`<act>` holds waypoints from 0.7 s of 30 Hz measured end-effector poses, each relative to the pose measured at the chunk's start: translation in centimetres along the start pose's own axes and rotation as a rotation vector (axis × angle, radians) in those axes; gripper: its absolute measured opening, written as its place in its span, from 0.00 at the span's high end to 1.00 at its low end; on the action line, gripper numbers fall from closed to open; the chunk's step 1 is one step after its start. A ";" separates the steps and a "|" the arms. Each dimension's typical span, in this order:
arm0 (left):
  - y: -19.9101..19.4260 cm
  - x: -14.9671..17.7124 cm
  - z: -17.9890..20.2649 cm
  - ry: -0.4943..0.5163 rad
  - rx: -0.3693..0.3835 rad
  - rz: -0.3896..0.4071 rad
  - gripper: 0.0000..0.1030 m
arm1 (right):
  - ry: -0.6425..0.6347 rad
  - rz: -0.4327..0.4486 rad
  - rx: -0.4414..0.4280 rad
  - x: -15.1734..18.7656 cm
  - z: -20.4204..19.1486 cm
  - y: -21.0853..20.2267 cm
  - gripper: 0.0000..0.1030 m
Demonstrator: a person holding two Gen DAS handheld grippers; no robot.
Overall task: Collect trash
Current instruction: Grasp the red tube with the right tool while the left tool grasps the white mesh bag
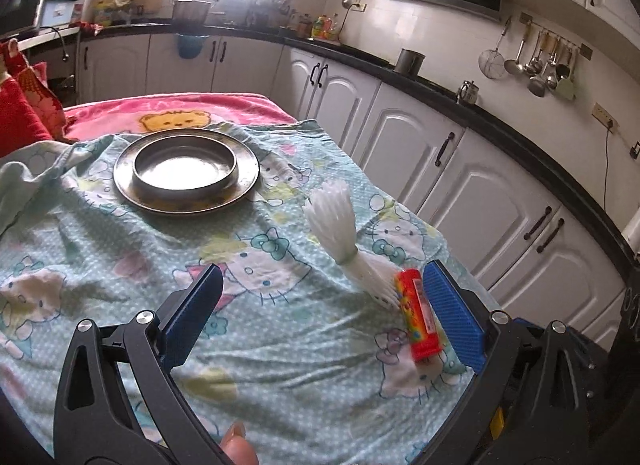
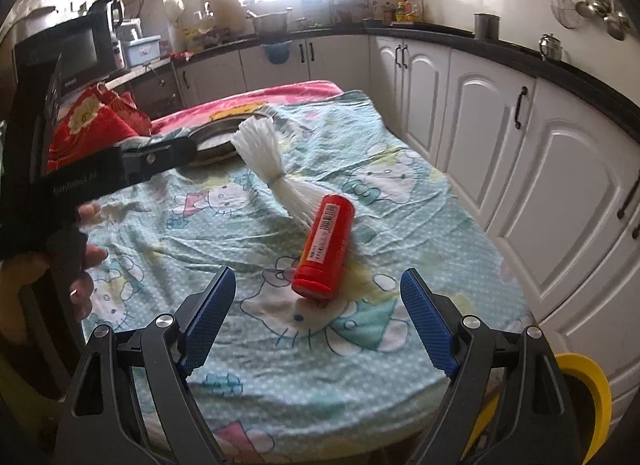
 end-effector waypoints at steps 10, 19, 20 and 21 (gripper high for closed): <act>3.8 -0.8 -0.6 -0.017 0.032 -0.072 0.11 | 0.000 -0.070 0.004 -0.4 0.0 5.3 0.28; 7.0 -1.0 -1.2 -0.075 0.070 -0.128 0.11 | 0.077 -0.125 -0.035 -0.8 0.7 8.0 0.48; 7.3 -1.1 -1.2 -0.078 0.078 -0.130 0.11 | 0.082 -0.139 -0.041 -0.6 0.8 8.3 0.55; 7.5 -1.1 -1.2 -0.079 0.081 -0.132 0.11 | 0.084 -0.149 -0.046 -0.3 1.0 8.5 0.58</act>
Point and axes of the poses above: each gripper's, at about its wrist camera, not at the fingertips, and y roughly the way its jaws point, z to its right, x to its underside, the point moved 2 cm from there along y, roughly the way its jaws point, and after that the axes turned 5 degrees about x, right-handed, at the moved point
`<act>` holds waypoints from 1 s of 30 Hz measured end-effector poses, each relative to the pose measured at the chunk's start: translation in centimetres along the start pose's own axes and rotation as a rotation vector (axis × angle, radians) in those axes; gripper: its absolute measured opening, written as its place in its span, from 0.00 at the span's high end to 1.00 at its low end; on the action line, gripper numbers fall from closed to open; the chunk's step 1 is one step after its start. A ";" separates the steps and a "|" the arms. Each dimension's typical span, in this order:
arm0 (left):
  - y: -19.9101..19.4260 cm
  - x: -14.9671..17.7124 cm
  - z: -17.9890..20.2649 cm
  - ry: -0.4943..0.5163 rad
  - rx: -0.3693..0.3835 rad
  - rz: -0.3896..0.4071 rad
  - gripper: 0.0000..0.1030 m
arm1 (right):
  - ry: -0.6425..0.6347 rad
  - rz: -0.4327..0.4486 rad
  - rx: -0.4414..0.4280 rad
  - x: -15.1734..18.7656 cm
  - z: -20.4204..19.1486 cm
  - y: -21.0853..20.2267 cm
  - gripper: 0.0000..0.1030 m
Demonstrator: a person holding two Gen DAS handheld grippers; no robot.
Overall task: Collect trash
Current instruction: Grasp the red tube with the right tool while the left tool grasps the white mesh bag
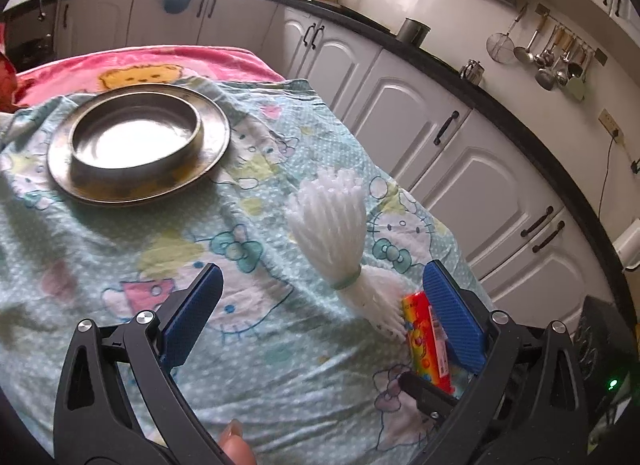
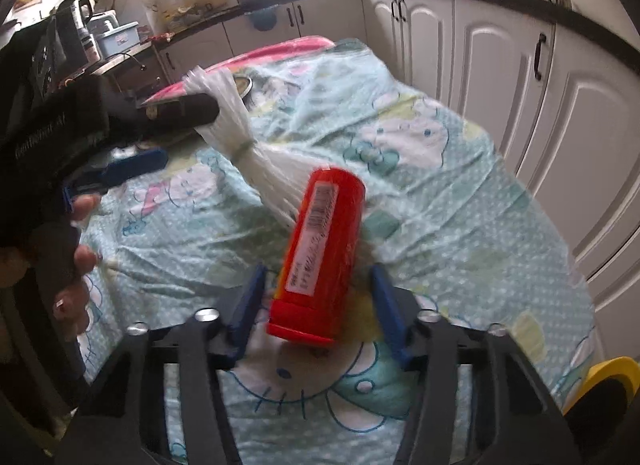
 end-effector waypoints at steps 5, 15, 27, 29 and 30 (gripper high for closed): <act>1.8 -0.4 -0.2 -0.042 0.018 -0.023 0.11 | -0.013 0.008 -0.008 1.0 0.2 -0.2 0.67; 3.6 -0.3 0.5 -0.060 0.067 -0.059 0.72 | -0.035 0.010 -0.021 2.2 0.3 -1.6 0.69; 0.4 1.1 1.2 0.019 0.064 -0.014 1.00 | -0.002 0.032 -0.053 3.2 1.6 -4.7 0.69; -0.6 1.4 1.6 0.042 0.064 0.000 1.00 | -0.001 0.041 -0.056 3.2 1.7 -5.3 0.69; -1.1 1.6 1.8 0.057 0.060 0.008 1.00 | -0.002 0.045 -0.059 3.3 1.6 -5.6 0.69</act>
Point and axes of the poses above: each gripper's, at about its wrist camera, not at the fingertips, and y roughly the way its jaws point, z to its right, x to its underside, the point moved 2 cm from there along y, roughly the way its jaws point, and after that the axes turned 5 degrees about x, right-handed, at the moved point
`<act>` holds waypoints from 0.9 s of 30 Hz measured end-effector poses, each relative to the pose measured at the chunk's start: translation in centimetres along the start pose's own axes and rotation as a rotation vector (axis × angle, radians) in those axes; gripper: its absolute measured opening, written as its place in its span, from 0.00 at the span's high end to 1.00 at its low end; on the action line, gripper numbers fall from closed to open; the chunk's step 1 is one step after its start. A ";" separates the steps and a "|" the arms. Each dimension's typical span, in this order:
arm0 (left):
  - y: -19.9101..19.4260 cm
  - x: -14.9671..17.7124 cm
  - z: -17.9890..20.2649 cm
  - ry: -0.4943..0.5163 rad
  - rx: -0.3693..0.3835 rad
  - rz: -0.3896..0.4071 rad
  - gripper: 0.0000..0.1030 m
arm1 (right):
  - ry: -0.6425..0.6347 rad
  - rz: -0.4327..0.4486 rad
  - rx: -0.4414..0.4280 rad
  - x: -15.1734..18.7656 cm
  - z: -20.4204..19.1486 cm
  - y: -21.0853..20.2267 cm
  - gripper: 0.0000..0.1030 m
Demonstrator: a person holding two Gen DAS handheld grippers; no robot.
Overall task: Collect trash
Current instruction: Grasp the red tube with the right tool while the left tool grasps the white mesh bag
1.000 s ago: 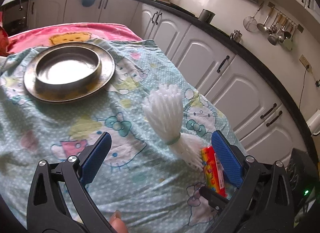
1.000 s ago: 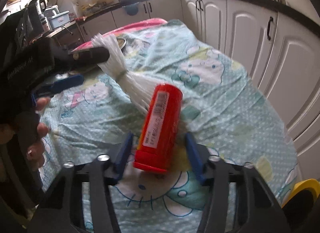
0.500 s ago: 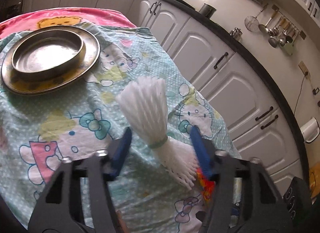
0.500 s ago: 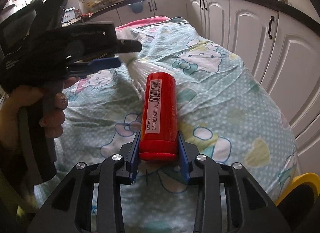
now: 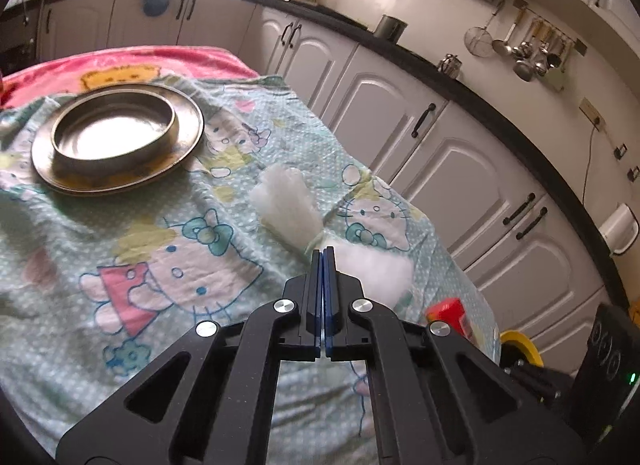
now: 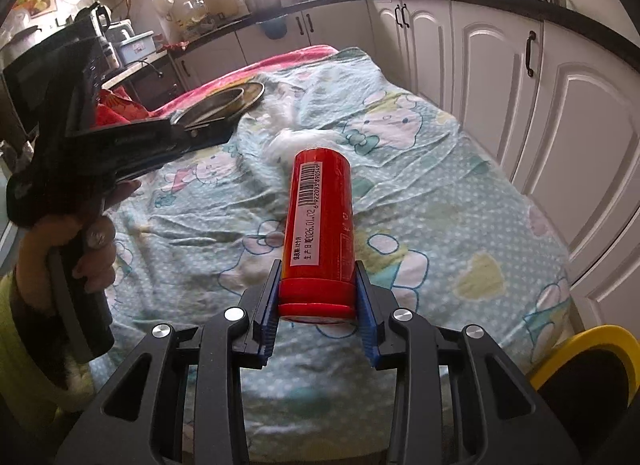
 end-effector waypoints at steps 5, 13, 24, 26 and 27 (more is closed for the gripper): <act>-2.2 0.4 1.4 0.072 -0.004 0.036 1.00 | -0.005 0.011 -0.008 0.4 -0.2 -1.4 0.69; -0.3 -0.1 0.2 -0.047 0.033 -0.028 0.58 | 0.037 0.060 0.027 0.9 1.6 -5.0 0.69; 6.2 0.5 0.5 -0.191 0.048 -0.172 0.51 | 0.188 0.207 0.121 2.4 7.4 -13.2 0.69; 6.6 0.8 0.9 -0.181 0.036 -0.178 0.71 | 0.209 0.226 0.137 3.0 8.2 -14.5 0.69; 6.8 1.0 1.2 -0.167 0.025 -0.182 0.84 | 0.222 0.237 0.147 3.3 8.8 -15.1 0.69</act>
Point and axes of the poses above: each gripper's, at about its wrist camera, not at the fingertips, and y roughly the way its jaws point, z to its right, x to its underside, the point moved 2 cm from there along y, roughly the way its jaws point, and after that the axes turned 5 degrees about x, right-handed, at the moved point
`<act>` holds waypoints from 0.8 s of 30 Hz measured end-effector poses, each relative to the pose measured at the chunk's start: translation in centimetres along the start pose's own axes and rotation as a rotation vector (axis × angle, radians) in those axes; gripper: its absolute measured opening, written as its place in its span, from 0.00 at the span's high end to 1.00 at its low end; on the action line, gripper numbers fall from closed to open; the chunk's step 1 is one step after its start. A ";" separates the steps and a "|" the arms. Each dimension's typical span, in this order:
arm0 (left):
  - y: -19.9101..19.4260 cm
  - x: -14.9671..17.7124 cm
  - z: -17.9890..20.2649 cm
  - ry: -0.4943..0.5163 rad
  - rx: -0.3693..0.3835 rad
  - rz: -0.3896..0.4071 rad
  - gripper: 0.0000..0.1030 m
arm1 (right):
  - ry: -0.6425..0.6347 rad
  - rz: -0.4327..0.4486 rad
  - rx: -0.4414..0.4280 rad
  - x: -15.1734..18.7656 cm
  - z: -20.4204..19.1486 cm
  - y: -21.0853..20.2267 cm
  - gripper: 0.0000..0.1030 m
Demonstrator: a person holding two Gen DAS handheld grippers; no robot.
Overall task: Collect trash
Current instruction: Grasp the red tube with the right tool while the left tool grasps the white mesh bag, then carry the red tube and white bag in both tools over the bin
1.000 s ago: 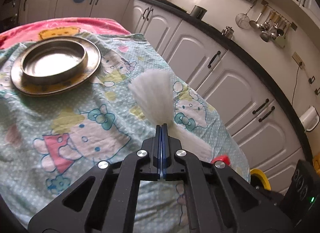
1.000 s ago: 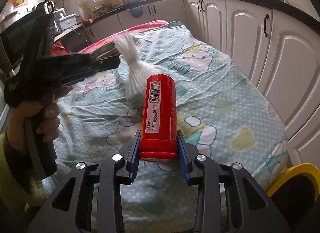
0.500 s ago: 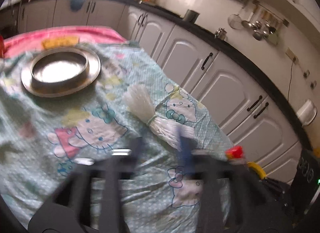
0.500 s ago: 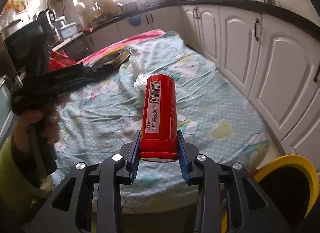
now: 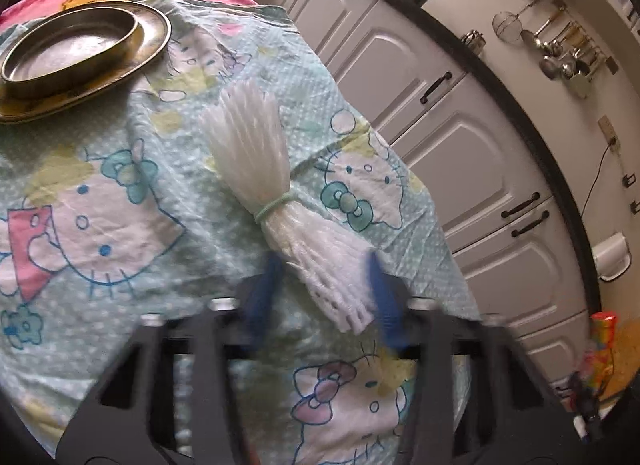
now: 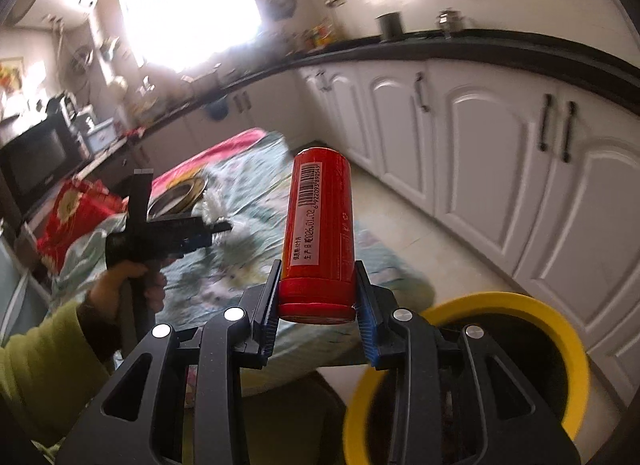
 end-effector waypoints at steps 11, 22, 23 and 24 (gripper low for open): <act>-2.1 1.8 6.6 0.252 0.028 0.045 0.97 | 0.058 0.037 0.100 1.2 5.3 -3.3 0.69; -3.2 6.2 15.0 0.418 0.168 0.020 0.97 | 0.082 0.044 0.139 2.9 7.3 -4.9 0.69; -3.3 6.8 15.7 0.435 0.180 0.015 0.97 | 0.083 0.045 0.141 2.9 7.4 -5.1 0.69; -3.3 7.4 16.4 0.452 0.190 0.009 0.97 | 0.085 0.047 0.142 2.9 7.5 -5.2 0.69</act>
Point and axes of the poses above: each gripper's, at about its wrist camera, not at the fingertips, and y roughly the way its jaws point, z to its right, x to its underside, the point moved 2 cm from there along y, roughly the way its jaws point, and after that the axes turned 5 degrees about x, right-handed, at the moved point
